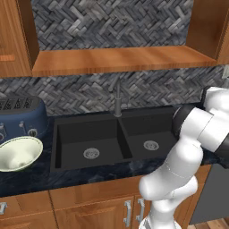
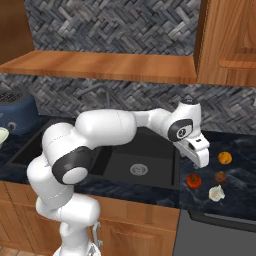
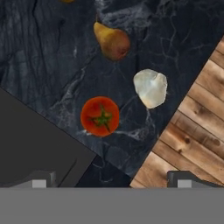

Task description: There is a mixed pile of frozen fruits and vegetables on the counter. Locate all the frozen vegetables and place the items in a bowl on the counter. Take all the frozen fruits and defrost them in a running sink.

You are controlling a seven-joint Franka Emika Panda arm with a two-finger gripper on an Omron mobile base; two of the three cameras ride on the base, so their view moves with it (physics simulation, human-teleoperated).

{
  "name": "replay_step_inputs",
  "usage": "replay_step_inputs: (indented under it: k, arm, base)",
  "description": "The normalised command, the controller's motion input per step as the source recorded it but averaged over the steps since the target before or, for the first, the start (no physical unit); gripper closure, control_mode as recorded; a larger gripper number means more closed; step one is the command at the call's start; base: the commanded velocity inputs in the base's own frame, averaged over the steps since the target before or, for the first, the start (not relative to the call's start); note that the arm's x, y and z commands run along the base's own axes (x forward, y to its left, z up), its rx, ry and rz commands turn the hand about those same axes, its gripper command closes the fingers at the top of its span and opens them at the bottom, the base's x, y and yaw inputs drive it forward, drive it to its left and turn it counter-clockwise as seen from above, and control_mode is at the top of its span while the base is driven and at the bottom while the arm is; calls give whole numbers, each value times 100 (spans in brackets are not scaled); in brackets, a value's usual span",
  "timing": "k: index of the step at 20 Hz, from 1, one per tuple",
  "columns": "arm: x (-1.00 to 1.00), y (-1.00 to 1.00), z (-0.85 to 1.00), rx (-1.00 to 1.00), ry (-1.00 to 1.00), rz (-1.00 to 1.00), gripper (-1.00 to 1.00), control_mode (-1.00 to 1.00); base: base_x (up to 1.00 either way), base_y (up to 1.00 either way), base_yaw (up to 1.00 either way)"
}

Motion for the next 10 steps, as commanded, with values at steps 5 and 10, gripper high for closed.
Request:
replay_step_inputs:
  k: [5,10]
  arm:
    - [0,-5,-20,2,0,-6,-100,-100]
    - [0,-3,-22,1,0,-6,-100,-100]
  base:
    - [0,0,0]
    - [0,0,0]
